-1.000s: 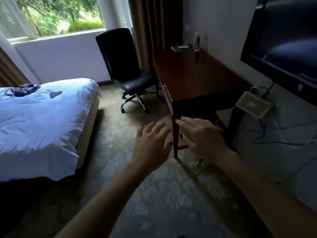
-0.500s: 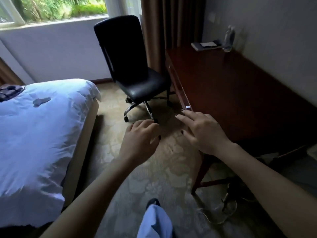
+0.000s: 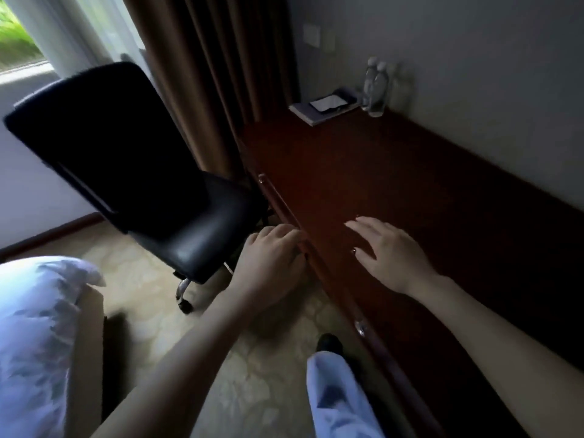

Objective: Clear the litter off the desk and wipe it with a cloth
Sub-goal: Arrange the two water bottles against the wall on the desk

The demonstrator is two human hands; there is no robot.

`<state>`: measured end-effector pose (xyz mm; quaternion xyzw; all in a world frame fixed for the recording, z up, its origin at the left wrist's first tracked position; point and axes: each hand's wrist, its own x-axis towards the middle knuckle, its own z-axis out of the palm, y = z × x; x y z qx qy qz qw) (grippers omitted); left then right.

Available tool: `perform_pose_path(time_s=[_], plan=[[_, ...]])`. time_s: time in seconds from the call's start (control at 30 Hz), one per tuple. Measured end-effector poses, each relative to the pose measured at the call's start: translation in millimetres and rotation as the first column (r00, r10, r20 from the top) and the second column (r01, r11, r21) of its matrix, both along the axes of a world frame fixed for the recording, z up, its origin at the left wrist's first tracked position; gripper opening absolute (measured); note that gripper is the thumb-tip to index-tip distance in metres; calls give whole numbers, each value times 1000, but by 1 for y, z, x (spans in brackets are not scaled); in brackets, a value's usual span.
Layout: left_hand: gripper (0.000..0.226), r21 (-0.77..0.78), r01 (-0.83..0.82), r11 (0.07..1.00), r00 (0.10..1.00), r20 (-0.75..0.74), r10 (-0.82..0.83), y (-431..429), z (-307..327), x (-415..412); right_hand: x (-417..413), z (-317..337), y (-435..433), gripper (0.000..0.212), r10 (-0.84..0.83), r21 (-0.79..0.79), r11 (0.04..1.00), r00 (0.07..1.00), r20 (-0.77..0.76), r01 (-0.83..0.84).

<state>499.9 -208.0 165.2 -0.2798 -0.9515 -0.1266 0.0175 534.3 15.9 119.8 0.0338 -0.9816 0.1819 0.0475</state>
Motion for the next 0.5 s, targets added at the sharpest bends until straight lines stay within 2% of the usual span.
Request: perform_pose_path(time_s=[0.13,0.27,0.4,0.5], plan=[[41,-107,34,994,998,65,-27,25,-7,-129,-124,-14,32,51,-55,-65,996,998,43,58],[40,-159,102,982,985,155,-77,61,12,-252,-235,-1,66,50,-132,-165,976,989,65,141],[41,-97,163,982,969,204,-140,115,17,-371,-331,7,101,50,-196,-205,957,978,72,207],[43,8,214,977,942,262,-209,164,4,-447,-378,-3,126,52,-262,-242,930,961,91,277]])
